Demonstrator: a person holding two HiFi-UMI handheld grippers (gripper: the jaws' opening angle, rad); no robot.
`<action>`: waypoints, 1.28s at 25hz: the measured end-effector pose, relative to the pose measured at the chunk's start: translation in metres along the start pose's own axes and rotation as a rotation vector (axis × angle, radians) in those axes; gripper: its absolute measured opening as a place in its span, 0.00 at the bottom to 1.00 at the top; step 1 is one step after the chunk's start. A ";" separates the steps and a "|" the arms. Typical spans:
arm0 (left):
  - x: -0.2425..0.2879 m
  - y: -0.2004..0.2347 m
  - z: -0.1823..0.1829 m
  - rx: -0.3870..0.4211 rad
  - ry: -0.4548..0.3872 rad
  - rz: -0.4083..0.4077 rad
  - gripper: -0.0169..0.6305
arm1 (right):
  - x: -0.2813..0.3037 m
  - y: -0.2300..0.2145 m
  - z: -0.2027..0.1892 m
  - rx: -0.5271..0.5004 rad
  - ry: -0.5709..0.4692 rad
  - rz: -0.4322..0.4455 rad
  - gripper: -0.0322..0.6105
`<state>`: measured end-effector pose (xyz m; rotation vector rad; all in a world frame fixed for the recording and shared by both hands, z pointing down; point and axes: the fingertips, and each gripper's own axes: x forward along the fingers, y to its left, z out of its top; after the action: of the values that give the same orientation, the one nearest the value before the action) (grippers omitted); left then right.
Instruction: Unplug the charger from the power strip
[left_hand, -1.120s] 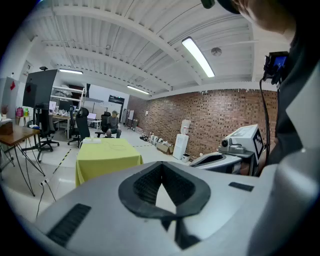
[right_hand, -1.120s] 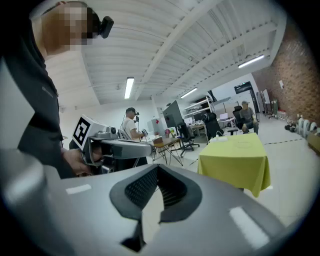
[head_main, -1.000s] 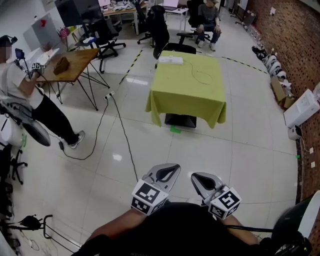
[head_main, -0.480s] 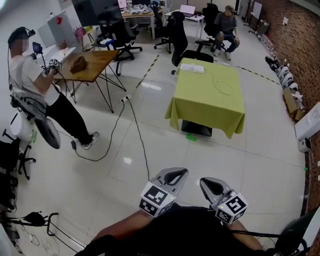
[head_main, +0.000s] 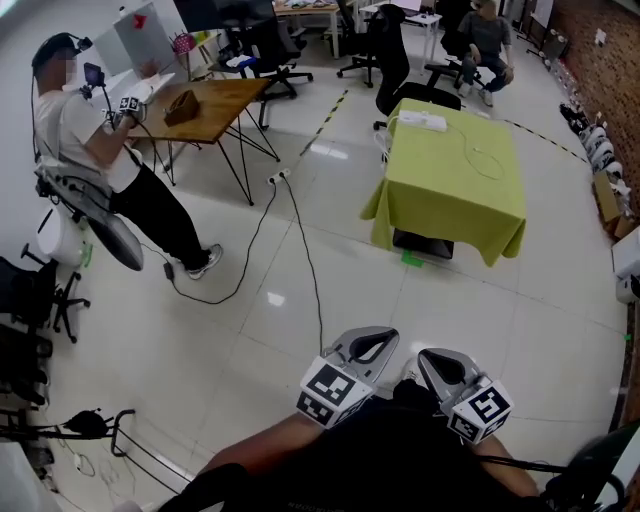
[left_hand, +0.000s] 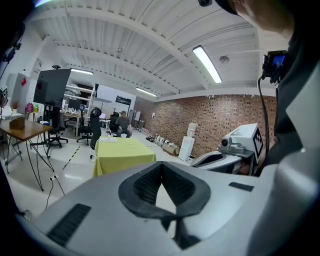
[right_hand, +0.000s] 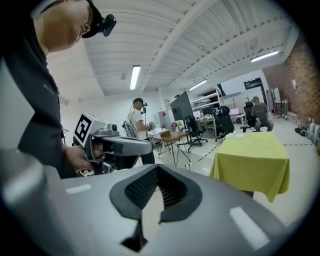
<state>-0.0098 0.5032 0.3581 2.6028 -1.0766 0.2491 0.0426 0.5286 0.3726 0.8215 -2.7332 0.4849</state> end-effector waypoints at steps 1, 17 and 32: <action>0.000 0.006 0.000 -0.003 0.000 0.006 0.04 | 0.005 -0.001 0.000 0.000 0.005 0.007 0.05; 0.118 0.068 0.055 0.017 0.009 0.053 0.04 | 0.034 -0.140 0.062 0.006 -0.094 0.022 0.05; 0.240 0.102 0.084 0.000 0.057 0.099 0.04 | 0.049 -0.272 0.091 0.091 -0.121 0.071 0.05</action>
<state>0.0891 0.2483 0.3682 2.5300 -1.1865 0.3435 0.1449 0.2564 0.3716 0.8020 -2.8781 0.5967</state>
